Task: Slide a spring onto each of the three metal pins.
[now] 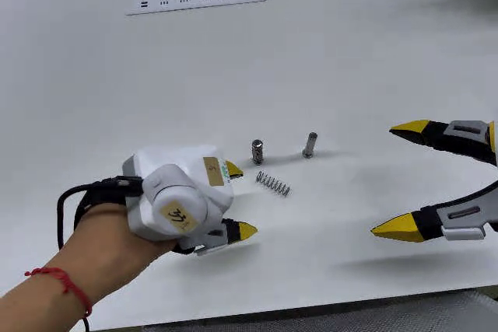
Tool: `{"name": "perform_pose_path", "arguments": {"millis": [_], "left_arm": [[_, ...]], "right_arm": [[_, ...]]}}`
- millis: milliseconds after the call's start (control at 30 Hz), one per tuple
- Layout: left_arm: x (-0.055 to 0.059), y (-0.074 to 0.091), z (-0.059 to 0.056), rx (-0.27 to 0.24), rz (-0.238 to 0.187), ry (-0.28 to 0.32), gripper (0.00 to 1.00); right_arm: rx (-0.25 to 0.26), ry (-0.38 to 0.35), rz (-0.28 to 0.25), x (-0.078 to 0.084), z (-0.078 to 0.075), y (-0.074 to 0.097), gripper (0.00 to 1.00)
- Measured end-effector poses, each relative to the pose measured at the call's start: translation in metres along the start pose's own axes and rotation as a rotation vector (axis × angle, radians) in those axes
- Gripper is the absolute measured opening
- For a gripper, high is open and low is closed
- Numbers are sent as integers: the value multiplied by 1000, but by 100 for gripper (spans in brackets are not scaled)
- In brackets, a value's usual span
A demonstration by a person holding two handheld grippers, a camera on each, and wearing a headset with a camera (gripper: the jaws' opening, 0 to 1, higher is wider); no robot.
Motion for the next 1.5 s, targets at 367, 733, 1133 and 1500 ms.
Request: {"name": "perform_pose_path", "arguments": {"millis": [367, 733, 1133, 1500], "left_arm": [[-11, -30, 11, -15, 86, -15, 41], [-15, -44, 13, -17, 124, -23, 36], [-15, -52, 12, -27, 184, 41, 30], [-3, -43, 6, -36, 221, 105, 17]], "right_arm": [[30, -32, -16, 19, -5, 14, 89], [54, -63, -42, 29, -1, 19, 88], [81, -82, -75, 32, 1, 26, 87], [89, -91, -89, 35, 4, 28, 86]]}}
Point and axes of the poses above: the centre of the closed fingertips' face, and the gripper's own axes: y roughly backward along the fingers, z roughly to its left, x roughly out of its underside, the point moved 10 cm from there along y, roughly backward along the fingers, and after that the axes turned 1 degree about z, right-handed, at the moved point
